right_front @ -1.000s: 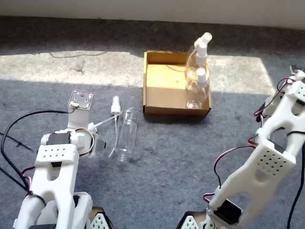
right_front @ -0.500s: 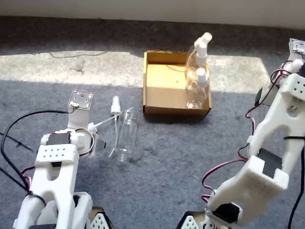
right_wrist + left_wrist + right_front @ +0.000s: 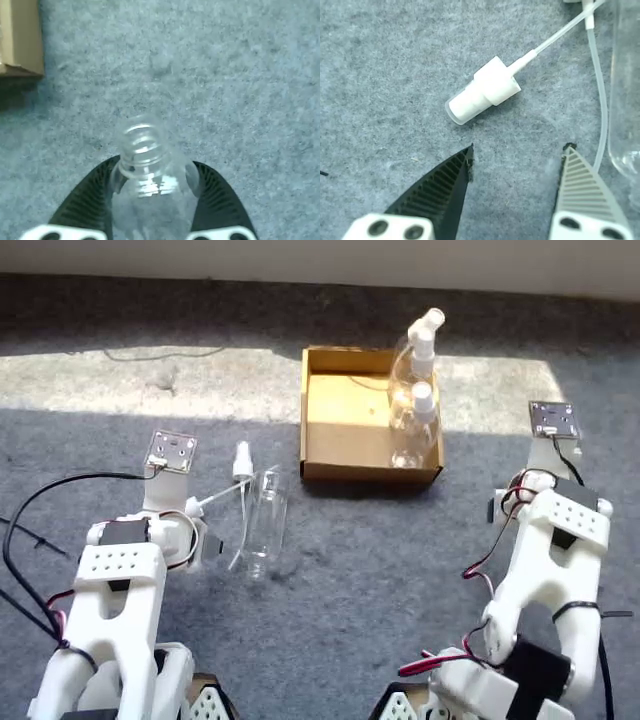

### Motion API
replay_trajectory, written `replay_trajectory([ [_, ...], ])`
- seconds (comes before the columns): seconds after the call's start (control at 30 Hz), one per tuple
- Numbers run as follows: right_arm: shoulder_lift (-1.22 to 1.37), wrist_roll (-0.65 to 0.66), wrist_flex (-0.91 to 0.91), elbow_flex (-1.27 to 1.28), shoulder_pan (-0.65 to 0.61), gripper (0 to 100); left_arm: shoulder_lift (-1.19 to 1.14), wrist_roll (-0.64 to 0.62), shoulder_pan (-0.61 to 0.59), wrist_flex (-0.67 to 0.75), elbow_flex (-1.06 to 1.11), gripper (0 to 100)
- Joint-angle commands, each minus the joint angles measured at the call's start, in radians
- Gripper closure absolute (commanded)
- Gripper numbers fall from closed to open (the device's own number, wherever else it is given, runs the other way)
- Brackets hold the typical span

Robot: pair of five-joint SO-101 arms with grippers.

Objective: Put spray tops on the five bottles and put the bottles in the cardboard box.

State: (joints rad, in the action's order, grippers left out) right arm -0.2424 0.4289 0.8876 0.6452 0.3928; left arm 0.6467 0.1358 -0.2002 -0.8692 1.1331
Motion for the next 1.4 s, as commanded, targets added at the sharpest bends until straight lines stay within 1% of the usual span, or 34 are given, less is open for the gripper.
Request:
replay_trajectory([
  [0.0,0.068,0.014,-0.025,-0.104,0.025,99.1,0.018,-0.006,0.019,0.014,-0.005,74],
  [0.1,0.127,0.014,-0.022,-0.165,0.025,92.5,0.018,-0.006,0.019,0.014,-0.005,74],
  [0.2,0.147,0.014,-0.021,-0.17,0.025,85.8,0.018,-0.006,0.019,0.014,-0.005,74],
  [0.43,0.147,0.015,-0.025,-0.17,0.024,84.3,0.018,-0.006,0.019,0.014,-0.005,74],
  [0.47,0.147,0.032,-0.021,-0.17,0.024,84.2,0.018,-0.006,0.019,0.014,-0.005,74],
  [0.53,0.147,0.129,0.033,-0.176,0.021,83.6,0.019,-0.006,0.019,0.014,-0.005,74],
  [0.6,0.154,0.141,0.099,-0.177,0.016,79.6,0.019,-0.006,0.018,0.014,-0.005,74],
  [0.7,0.153,0.146,0.096,-0.177,0.021,71.9,0.019,-0.006,0.018,0.014,-0.005,74],
  [0.77,0.151,0.147,0.096,-0.176,0.022,68.7,0.019,-0.006,0.018,0.014,-0.005,74],
  [0.93,0.145,0.149,0.101,-0.177,0.022,68.4,0.019,-0.006,0.018,0.014,-0.005,74],
  [0.97,0.145,0.166,0.102,-0.177,0.024,68.4,0.019,-0.006,0.018,0.014,-0.005,74],
  [1.07,0.151,0.295,0.196,-0.177,0.016,68.4,0.019,-0.006,0.018,0.014,-0.005,74],
  [1.13,0.154,0.334,0.229,-0.177,0.004,68.4,0.019,-0.006,0.016,0.014,-0.005,74],
  [1.37,0.157,0.298,0.145,-0.173,-0.002,68.4,0.022,-0.006,0.015,0.014,-0.005,74],
])
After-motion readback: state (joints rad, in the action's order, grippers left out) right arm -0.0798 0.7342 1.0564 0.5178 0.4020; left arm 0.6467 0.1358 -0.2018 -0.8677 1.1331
